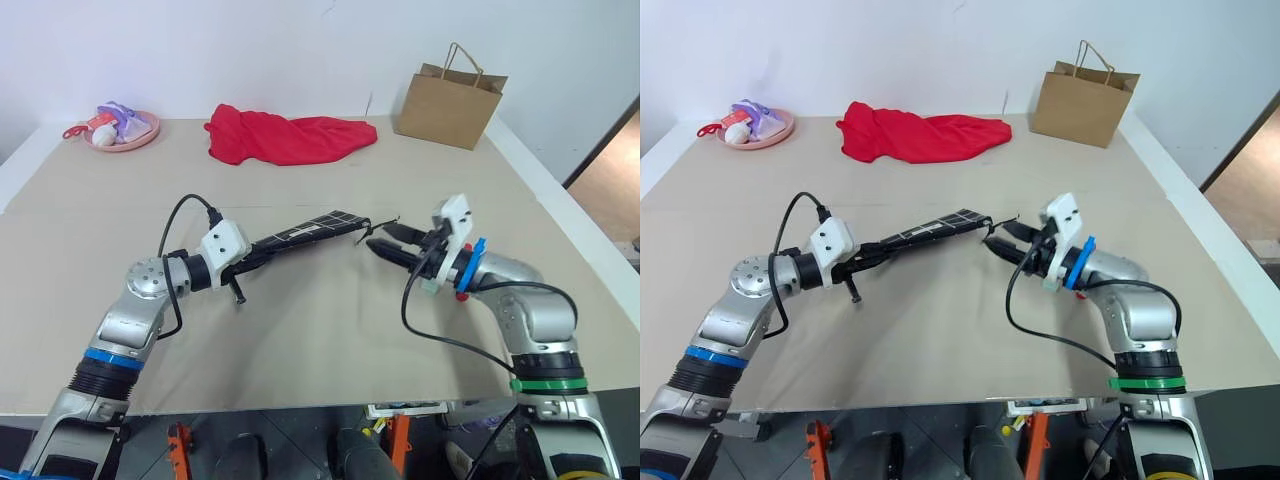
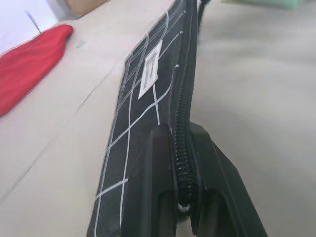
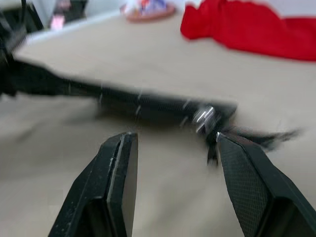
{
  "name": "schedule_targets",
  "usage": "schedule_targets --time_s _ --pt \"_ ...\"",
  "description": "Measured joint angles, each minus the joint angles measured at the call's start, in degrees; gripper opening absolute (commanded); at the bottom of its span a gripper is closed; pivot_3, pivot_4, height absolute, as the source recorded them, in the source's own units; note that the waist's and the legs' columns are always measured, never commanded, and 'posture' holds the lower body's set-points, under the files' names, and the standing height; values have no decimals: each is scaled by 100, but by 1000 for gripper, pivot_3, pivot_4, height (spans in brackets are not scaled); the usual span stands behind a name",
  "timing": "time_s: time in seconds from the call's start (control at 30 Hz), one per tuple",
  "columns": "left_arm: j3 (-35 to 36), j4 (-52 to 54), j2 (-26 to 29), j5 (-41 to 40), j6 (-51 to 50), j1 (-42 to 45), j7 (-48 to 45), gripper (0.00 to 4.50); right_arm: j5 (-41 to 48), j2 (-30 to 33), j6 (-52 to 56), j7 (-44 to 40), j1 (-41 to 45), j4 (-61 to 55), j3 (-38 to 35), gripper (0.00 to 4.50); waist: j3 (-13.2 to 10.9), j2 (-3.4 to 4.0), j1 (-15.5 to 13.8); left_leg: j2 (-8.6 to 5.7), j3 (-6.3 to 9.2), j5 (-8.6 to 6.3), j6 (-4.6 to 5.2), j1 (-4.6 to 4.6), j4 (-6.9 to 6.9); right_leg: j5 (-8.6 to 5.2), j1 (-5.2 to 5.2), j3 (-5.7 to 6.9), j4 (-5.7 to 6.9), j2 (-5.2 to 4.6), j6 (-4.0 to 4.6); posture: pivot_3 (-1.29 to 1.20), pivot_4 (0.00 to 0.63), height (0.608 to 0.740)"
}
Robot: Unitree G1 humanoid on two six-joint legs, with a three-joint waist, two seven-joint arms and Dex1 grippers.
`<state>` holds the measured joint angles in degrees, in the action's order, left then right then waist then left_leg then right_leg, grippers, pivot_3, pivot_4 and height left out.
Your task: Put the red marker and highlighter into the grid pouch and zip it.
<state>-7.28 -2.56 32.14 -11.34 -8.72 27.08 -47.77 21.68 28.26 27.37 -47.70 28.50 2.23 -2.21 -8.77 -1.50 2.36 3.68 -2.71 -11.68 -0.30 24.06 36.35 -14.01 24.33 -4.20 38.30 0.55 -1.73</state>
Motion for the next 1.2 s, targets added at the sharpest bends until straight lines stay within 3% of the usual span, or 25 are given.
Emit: schedule_targets --time_s 0.27,0.87,1.2 --pt "0 178 -15 39 -289 -63 33 0 -635 -231 -555 789 337 908 106 2784 0 -1 12 -1 0 1 -2 3 0 1 -1 -2 -1 -1 2 0 150 740" --pt "35 121 -310 114 -378 -64 288 0 -613 -544 -417 788 333 991 223 2784 0 -1 12 -1 0 0 -2 4 0 2 -1 -3 -2 -2 3 0 150 740" --pt "51 94 -440 98 -442 -64 361 0 -1096 -738 -793 1038 802 1592 502 2784 0 -1 12 -2 -1 0 -2 4 0 14 -1 -3 -2 -2 21 0 150 740"
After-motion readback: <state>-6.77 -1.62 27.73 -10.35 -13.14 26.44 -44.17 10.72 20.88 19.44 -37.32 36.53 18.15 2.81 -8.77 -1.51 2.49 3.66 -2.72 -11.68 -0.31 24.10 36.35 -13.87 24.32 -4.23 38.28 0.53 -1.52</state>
